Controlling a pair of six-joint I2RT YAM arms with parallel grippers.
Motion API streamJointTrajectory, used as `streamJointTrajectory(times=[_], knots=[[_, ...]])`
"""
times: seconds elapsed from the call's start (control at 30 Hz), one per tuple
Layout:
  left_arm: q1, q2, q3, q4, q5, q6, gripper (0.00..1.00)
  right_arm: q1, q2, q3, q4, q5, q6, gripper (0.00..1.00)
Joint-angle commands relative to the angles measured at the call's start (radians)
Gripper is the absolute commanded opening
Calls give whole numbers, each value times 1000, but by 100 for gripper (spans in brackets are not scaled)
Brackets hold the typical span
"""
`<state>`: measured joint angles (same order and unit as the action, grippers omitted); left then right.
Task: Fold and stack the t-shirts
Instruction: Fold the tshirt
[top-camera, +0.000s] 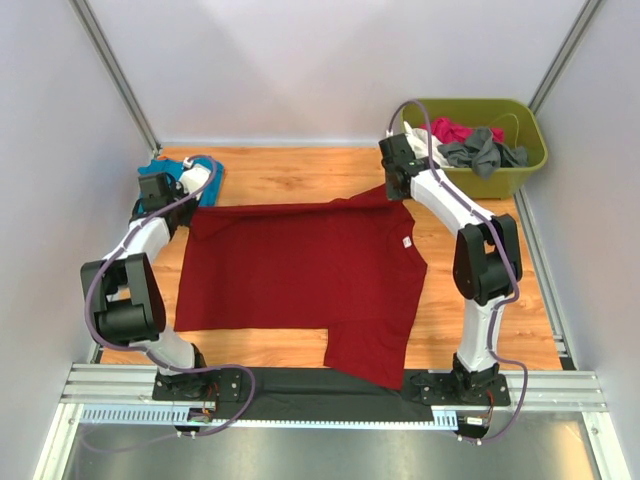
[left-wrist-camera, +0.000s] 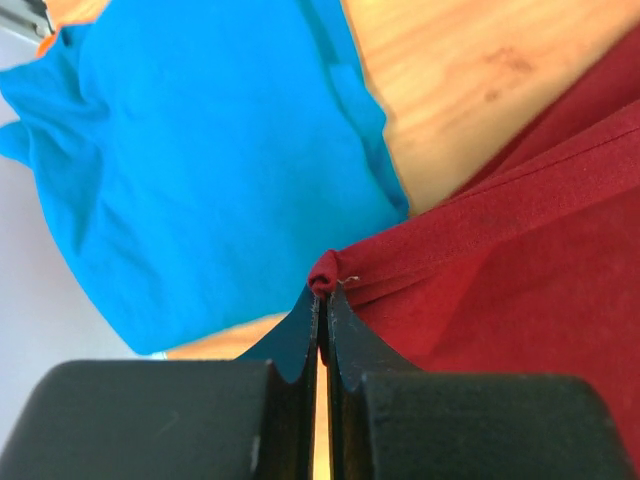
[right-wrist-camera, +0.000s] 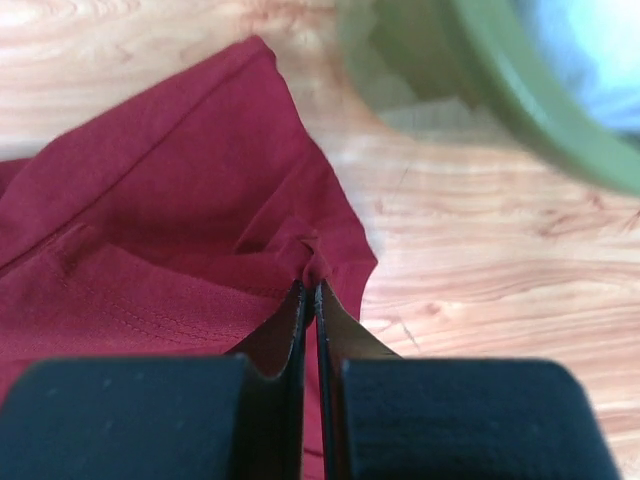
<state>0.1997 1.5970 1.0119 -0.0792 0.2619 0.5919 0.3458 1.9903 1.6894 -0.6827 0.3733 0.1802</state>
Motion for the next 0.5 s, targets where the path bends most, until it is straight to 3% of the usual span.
streamJointTrajectory(times=[0.0,0.2,0.47], knots=[[21,-92,-25,-25,25,66,0,4,-76,-42,-20,3,50,0],[21,-169,-139,-48,59,43,0,5,-107,-149,-38,-27,85,0],[21,-204,-240,1,-19,83,0,15,-101,-237,-23,-62,114,0]])
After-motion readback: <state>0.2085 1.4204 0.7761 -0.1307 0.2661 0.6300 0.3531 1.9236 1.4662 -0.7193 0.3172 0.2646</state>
